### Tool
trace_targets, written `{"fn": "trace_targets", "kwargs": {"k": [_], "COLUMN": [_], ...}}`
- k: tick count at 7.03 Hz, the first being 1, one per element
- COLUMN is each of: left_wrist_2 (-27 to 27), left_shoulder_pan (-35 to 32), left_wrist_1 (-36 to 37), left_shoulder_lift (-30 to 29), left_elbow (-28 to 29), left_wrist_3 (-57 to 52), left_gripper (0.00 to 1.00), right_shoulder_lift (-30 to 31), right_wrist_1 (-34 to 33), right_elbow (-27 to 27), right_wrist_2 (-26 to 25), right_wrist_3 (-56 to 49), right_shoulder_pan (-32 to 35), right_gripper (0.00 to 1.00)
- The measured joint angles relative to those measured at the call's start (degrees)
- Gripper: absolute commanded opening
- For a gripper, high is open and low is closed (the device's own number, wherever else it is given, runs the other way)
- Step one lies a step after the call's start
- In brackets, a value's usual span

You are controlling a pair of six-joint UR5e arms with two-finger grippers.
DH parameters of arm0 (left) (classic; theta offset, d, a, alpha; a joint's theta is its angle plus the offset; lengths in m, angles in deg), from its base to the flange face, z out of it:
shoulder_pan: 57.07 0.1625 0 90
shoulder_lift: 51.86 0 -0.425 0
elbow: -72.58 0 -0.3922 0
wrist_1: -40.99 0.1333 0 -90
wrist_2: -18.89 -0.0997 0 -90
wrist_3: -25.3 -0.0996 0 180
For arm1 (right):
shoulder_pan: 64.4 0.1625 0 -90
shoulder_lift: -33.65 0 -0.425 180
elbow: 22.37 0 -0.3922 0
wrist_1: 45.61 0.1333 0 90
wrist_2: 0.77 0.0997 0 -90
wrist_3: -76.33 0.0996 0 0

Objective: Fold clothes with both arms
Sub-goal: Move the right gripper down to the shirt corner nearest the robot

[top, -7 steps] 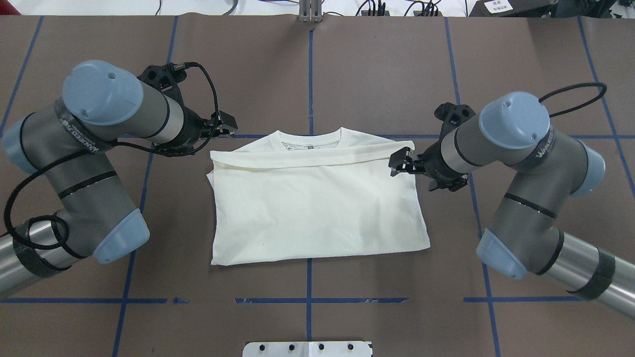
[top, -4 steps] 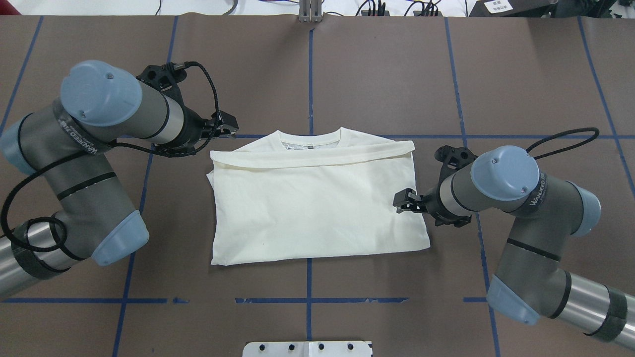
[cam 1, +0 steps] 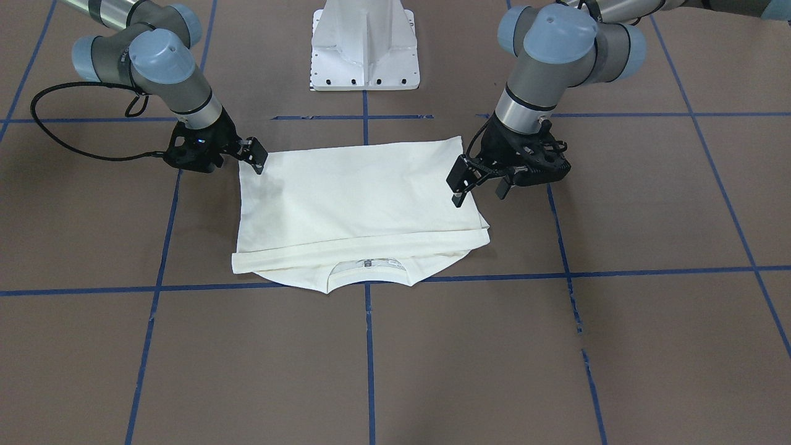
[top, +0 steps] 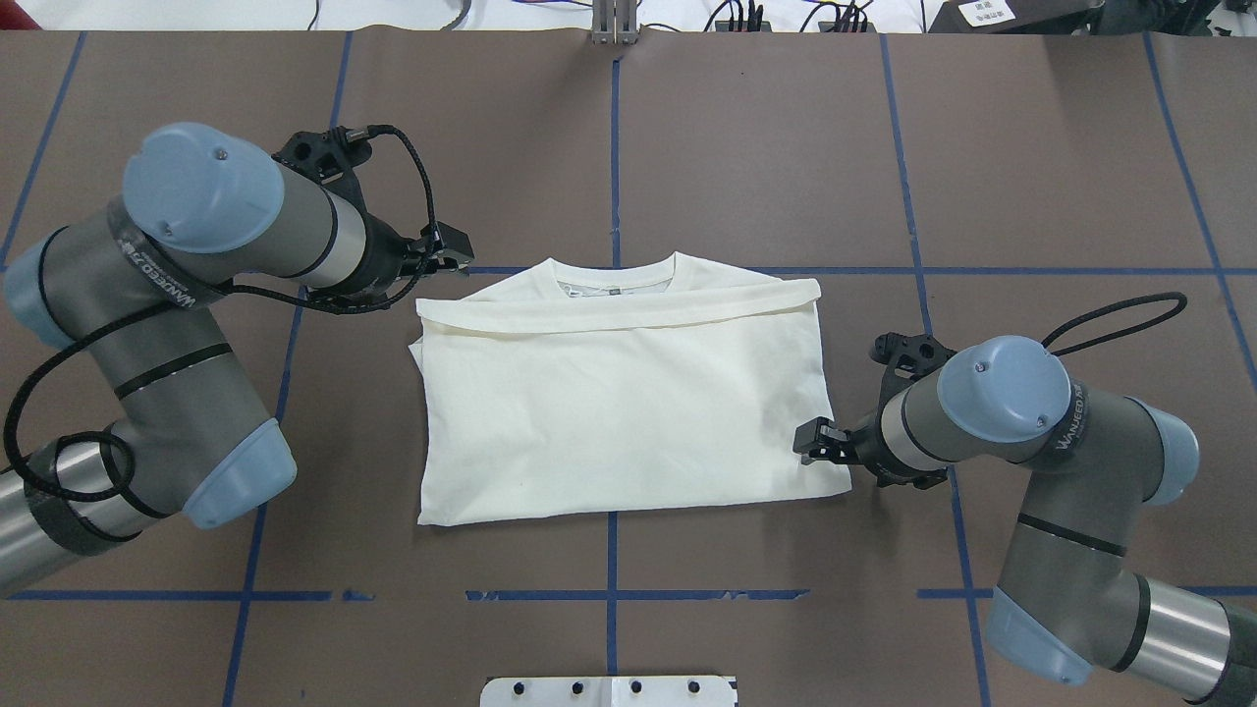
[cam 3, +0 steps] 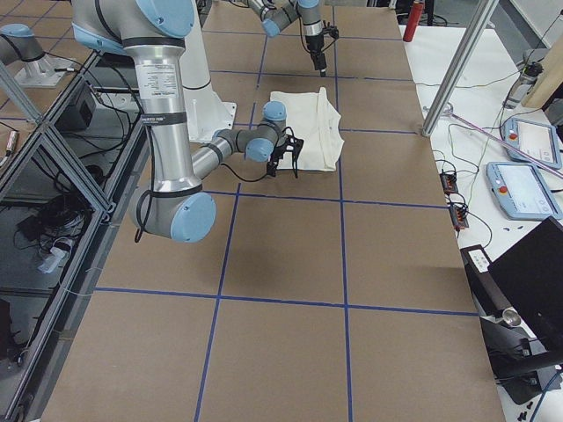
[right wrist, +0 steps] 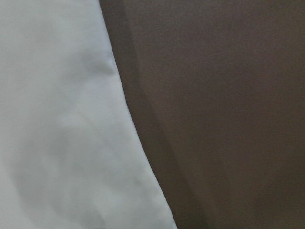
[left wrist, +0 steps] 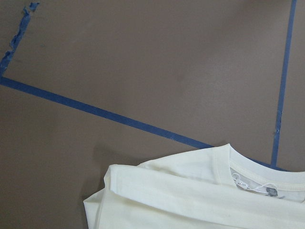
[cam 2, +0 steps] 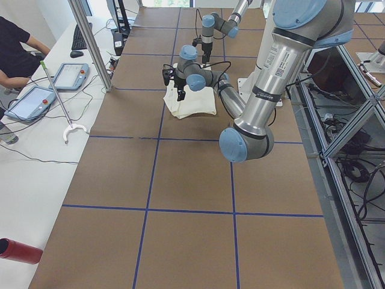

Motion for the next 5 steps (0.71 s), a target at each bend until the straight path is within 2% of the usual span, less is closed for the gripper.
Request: {"fn": "trace_targets", "kwargs": {"k": [2, 3, 5], "left_wrist_2": [-0.06, -0.05, -0.01], "left_shoulder_pan": [0.0, 0.01, 0.0], "left_wrist_1": [-0.02, -0.05, -0.07], "left_shoulder_lift": [0.0, -0.06, -0.14], "left_elbow": [0.03, 0.03, -0.03], "left_wrist_3": [-0.01, -0.01, -0.05], "left_gripper": [1.0, 1.0, 1.0], "right_shoulder_lift": [-0.22, -0.32, -0.4], "right_wrist_1": [0.0, 0.0, 0.0], "right_elbow": [0.09, 0.09, 0.41], "right_wrist_2": [0.11, 0.14, 0.27], "right_wrist_3": [-0.01, -0.07, -0.24], "right_shoulder_pan": [-0.5, -0.66, -0.79], "right_gripper": [0.24, 0.0, 0.0]}}
